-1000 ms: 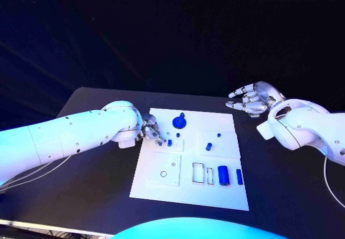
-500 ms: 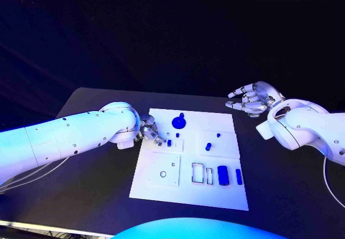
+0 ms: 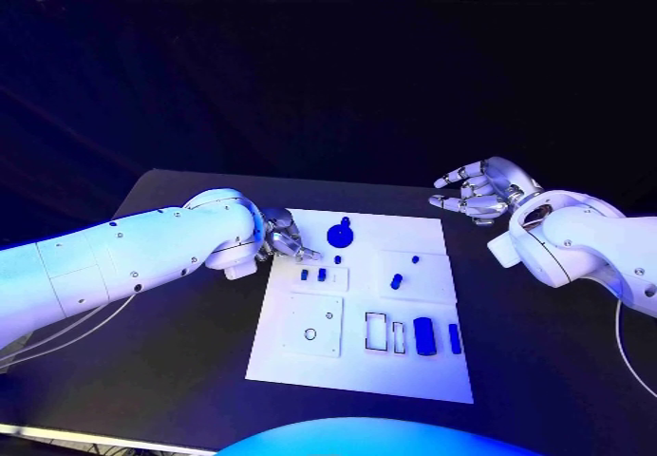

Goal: Assemble the parts on the task board

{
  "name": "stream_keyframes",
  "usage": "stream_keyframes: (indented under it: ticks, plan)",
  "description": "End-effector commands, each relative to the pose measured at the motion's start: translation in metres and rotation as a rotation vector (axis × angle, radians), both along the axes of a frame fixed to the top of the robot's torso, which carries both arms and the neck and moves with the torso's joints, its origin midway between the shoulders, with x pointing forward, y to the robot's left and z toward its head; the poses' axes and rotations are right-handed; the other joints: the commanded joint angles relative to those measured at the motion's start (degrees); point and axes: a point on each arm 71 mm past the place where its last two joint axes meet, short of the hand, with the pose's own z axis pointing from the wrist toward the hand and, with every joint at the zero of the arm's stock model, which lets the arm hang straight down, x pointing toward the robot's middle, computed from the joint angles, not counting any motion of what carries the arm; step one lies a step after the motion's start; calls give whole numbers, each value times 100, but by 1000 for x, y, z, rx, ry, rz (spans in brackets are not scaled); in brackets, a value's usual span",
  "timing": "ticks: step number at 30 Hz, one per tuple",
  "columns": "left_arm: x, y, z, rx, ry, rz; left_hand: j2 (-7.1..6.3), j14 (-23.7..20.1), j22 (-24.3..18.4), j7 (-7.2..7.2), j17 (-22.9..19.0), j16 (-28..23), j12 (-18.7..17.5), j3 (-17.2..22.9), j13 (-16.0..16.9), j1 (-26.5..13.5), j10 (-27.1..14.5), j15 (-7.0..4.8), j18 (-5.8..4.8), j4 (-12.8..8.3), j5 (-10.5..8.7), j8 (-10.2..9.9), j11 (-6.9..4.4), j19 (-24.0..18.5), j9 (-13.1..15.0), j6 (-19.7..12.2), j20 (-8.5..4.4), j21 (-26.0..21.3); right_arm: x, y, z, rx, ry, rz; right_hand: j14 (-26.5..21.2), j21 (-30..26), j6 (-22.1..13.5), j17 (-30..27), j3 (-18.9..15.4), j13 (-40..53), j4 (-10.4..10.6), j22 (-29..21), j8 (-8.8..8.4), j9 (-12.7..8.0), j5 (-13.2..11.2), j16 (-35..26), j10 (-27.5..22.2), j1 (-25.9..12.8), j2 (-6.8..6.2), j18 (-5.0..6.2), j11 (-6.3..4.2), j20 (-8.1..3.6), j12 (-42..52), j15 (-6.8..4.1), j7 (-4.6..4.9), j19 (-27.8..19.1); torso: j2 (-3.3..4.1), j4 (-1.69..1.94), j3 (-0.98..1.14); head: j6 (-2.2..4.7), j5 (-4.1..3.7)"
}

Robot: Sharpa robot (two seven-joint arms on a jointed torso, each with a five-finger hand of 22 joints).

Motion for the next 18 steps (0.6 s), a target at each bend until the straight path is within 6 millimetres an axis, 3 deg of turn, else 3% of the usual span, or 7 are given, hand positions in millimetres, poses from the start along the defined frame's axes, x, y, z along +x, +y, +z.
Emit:
stream_keyframes:
  ticks: [1,3,4,8,9,13,18]
  plan:
    - [4,-4,7,-142,-64,40,94,422,-234,45,945,-111,-211,-111,-314,20,-224,66,78,2,-14,-63,45,-151,-33,-122,35,-129,0,1,0,-6,-6,16,339,-30,19,468,41,-5,-1,-5,19,-10,31,-19,-40,-74,1,99,-11,10,-20,-34,-6,-36,5,-8,2,18,-6]
    - [6,-6,11,-200,-95,38,144,356,-446,156,772,-207,-616,-216,-884,86,-651,151,119,3,-8,-203,146,-288,-119,-354,90,-253,0,1,0,-6,-7,15,338,-45,17,461,43,-8,3,-14,19,-12,32,-23,-42,-93,-1,102,-10,10,-22,-33,-5,-42,3,-4,7,24,-10]
    - [7,-7,13,-227,-124,28,187,101,-1274,287,202,-547,-1023,-234,-1352,206,-1167,259,277,0,4,-327,267,-829,-195,-612,157,-720,0,0,0,-6,-7,14,338,-45,17,461,43,-8,3,-14,19,-12,32,-23,-42,-93,-1,102,-10,10,-22,-33,-5,-42,3,2,9,24,-11]
    - [9,-15,20,-263,-259,-61,224,-210,-2176,495,-306,-876,-1229,-159,-1518,777,-1735,438,446,-55,58,-470,468,-1398,-357,-1052,321,-1324,0,0,0,-5,-14,8,331,-98,17,432,45,-40,3,-53,19,-13,33,-36,-64,-96,-2,114,-10,10,-48,-33,-5,-70,4,16,6,22,-24]
    - [9,-18,21,-266,-292,-91,160,-870,-3138,641,-1279,-1586,-1526,-95,-1732,1125,-2125,572,598,-16,57,-541,616,-2092,-464,-1224,434,-2059,1,0,0,-5,-16,7,306,-183,15,339,53,-79,-2,-112,21,-15,38,-79,-98,-102,-8,133,-10,10,-84,-34,-6,-115,4,19,7,25,-30]
    - [5,-33,23,-283,-425,-232,35,-2091,-3487,739,-2822,-2786,-2129,242,-2318,2147,-2576,693,616,-161,66,-636,742,-2304,-789,-1317,570,-2647,1,-1,0,-4,-20,3,255,-378,8,178,122,-387,-9,-241,32,-28,51,-174,-330,-115,-24,169,-15,6,-357,-40,-9,-208,12,2,-8,31,-28]
    - [-2,-45,16,-264,-506,-348,-234,-2202,-3594,695,-3050,-2844,-2478,384,-2788,2488,-2535,690,621,-180,43,-895,714,-2245,-1206,-1194,585,-2804,1,-2,0,6,-31,-4,156,-825,30,-156,248,-959,-10,-540,77,-39,59,-383,-686,-138,-70,251,-33,-7,-870,-58,-26,-415,9,-5,-21,40,-44]
